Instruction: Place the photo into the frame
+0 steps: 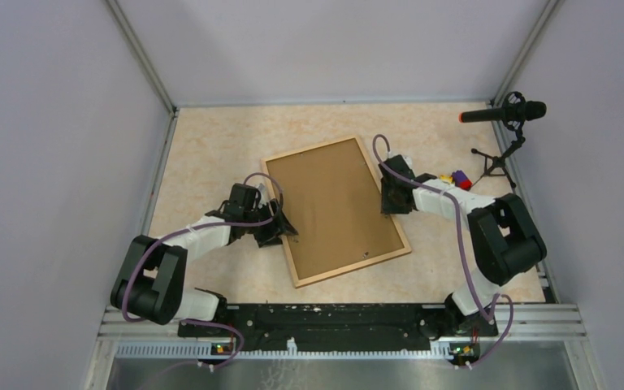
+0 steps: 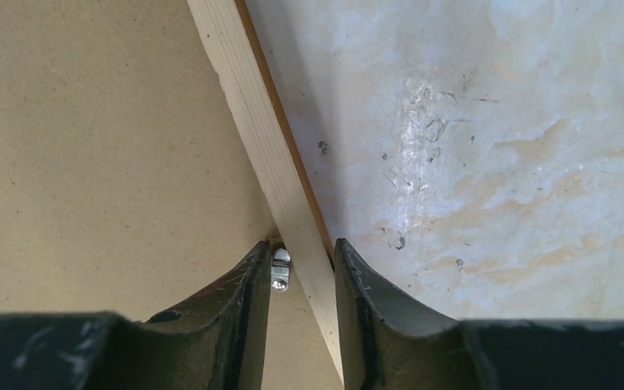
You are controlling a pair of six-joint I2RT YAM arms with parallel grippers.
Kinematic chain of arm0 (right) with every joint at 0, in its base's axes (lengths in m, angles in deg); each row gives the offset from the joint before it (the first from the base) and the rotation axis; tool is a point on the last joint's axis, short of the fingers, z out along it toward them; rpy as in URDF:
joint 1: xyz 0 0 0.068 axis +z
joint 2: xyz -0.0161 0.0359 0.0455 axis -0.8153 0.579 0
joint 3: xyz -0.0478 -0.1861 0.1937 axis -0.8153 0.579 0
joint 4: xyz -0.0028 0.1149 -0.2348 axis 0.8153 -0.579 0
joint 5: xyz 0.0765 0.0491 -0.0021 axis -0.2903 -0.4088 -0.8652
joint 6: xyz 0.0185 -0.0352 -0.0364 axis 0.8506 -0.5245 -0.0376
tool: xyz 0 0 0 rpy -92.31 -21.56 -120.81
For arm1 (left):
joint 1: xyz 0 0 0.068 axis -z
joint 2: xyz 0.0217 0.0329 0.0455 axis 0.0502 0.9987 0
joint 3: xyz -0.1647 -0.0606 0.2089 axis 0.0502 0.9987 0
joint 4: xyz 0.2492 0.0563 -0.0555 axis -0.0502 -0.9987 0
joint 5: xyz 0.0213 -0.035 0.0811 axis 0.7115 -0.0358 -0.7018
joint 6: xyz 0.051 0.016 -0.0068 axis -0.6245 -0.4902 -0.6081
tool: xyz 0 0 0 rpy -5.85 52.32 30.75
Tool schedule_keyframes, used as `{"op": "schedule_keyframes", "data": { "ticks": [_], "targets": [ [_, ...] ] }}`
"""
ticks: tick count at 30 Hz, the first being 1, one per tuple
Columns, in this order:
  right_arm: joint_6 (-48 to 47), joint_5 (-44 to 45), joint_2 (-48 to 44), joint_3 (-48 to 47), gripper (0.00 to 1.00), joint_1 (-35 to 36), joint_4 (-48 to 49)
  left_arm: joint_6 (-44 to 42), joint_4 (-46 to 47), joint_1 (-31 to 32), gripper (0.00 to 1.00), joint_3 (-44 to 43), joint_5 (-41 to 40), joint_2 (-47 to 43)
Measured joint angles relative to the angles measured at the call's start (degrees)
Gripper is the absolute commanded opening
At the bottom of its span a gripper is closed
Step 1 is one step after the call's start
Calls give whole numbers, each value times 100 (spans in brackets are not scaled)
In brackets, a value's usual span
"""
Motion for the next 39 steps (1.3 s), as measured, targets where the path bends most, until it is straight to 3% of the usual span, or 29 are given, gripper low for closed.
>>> {"op": "schedule_keyframes", "data": {
  "ticks": [3,7,9,18,25,34,39],
  "targets": [
    [-116,-15,13,-59,38,-13,-111,-13,0,0,66,0,-2,-7],
    [-225,-109,13,-96,34,-13,-245,-22,-2,4,66,0,-2,-11],
    [-249,-107,24,-122,0,-13,-293,-24,-2,4,66,0,-2,-11],
    [22,623,256,-424,0,223,-704,-15,0,7,67,0,-2,-11],
    [120,669,186,-313,0,258,-553,-13,11,7,70,4,13,-11],
    [-909,382,476,-557,0,210,-409,4,365,39,82,229,164,-208],
    [-1932,278,1036,-1137,0,151,393,111,518,446,85,511,105,-538]
  ]
}}
